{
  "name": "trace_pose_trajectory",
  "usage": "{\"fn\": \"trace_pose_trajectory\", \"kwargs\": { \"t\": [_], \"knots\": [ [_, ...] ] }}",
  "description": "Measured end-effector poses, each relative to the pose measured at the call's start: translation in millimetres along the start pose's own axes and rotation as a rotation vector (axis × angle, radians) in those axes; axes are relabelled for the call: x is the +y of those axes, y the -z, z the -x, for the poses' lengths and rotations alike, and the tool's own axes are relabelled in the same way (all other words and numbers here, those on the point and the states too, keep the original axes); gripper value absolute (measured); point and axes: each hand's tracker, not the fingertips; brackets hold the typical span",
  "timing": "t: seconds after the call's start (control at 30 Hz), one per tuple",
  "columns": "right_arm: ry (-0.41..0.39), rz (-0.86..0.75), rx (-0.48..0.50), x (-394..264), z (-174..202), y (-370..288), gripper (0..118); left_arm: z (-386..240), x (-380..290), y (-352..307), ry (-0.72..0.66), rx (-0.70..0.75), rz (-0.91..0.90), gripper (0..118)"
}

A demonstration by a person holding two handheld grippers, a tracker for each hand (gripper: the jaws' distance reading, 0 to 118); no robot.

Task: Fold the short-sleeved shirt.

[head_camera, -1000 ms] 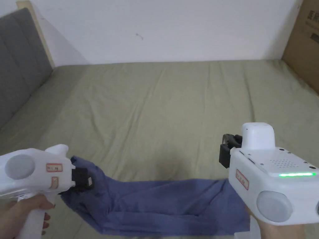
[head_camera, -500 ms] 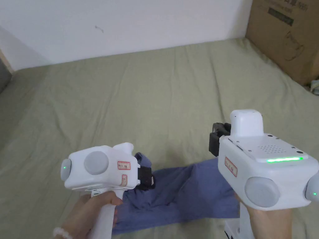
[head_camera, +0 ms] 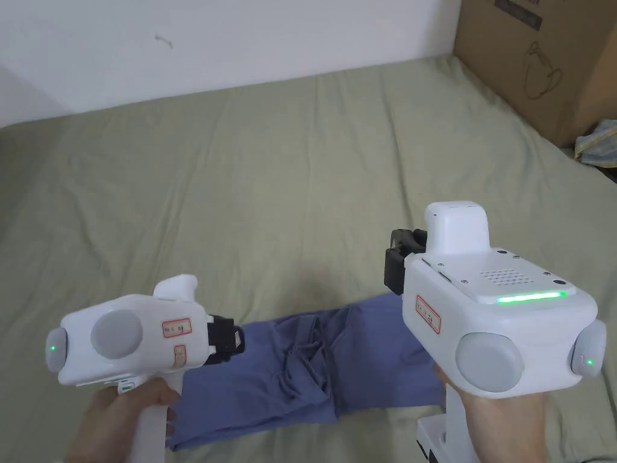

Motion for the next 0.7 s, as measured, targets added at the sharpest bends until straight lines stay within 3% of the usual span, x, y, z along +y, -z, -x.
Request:
{"fn": "trace_pose_trajectory", "kwargs": {
  "t": [0.17,0.37,0.5,0.63,0.7],
  "knots": [
    [-0.007,0.003,0.005,-1,1,-1,1,-3,-17,27,-0.068,-0.069,0.055,0],
    [-0.006,0.001,-0.011,1,-8,-5,1,-37,-25,66,0.004,-0.092,0.125,0],
    [0.009,0.003,-0.028,1,-18,-8,1,-60,-26,65,0.045,-0.078,0.116,0],
    [0.014,-0.003,-0.064,0,-21,-10,1,-70,-26,57,0.144,-0.203,0.124,0],
    [0.025,-0.006,-0.059,0,-23,-10,1,-75,-27,59,0.163,-0.170,0.129,0]
  ]
}}
